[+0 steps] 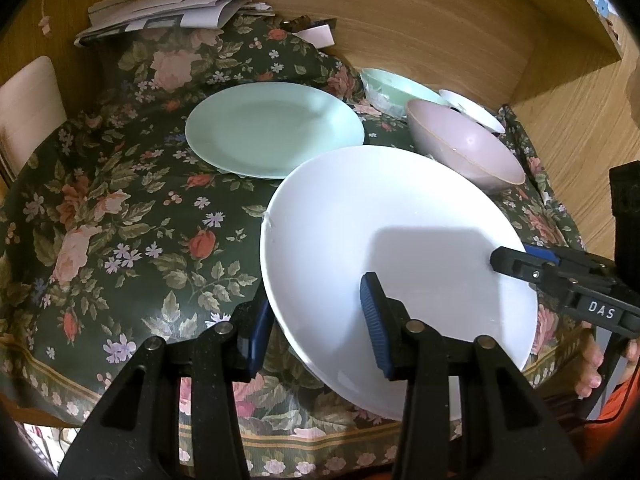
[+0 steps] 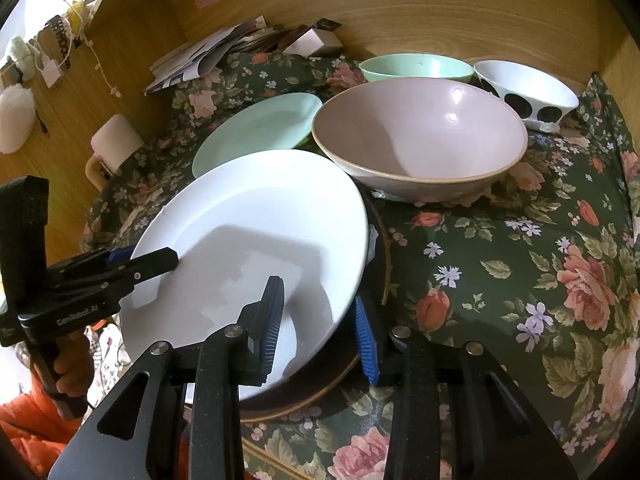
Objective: Organize plates and bowls
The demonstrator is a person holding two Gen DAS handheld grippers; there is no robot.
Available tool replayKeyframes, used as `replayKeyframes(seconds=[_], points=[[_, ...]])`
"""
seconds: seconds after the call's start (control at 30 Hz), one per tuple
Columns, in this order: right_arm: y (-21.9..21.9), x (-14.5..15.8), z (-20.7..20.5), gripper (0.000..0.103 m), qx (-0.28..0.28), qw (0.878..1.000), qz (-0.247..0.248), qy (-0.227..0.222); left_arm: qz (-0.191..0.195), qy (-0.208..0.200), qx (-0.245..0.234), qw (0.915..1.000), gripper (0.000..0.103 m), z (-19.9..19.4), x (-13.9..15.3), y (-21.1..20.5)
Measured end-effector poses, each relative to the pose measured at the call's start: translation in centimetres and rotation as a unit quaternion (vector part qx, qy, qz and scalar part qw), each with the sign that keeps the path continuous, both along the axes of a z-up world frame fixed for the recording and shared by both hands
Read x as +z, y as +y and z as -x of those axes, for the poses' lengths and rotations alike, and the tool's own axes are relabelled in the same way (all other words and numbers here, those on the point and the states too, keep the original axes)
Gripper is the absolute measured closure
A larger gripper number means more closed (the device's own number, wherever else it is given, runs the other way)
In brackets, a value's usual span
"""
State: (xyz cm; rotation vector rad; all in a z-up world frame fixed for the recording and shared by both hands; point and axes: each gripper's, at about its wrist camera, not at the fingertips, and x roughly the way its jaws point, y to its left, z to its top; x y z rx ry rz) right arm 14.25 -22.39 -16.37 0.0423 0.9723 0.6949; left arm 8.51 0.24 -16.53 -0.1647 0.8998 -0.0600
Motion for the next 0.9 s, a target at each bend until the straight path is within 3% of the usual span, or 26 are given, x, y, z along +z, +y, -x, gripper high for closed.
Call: replayKeyframes(seconds=[0.33, 0.6, 0.8, 0.9], points=[[-0.2, 0.3, 0.5, 0.074, 0.006, 1.000, 0.013, 0.000, -0.016, -0.003, -0.003, 0.9999, 0.060, -0.4, -0.1, -0.2], [-0.5, 0.6, 0.7, 0.076, 0.000, 1.000, 0.016, -0.001, -0.054, -0.025, -0.008, 0.9982, 0.058, -0.5, 0.5, -0.5], [-1.0, 1.5, 1.0, 0.073, -0.026, 0.997, 0.053, -0.050, -0.066, -0.048, -0.001, 0.9966, 0.051, -0.4, 1.7, -0.2], [-1.6, 1.6, 0.8, 0.073, -0.030, 0.998, 0.043, -0.040, -0.065, -0.059, -0.003, 0.9962, 0.050, -0.2, 2.5, 0.2]])
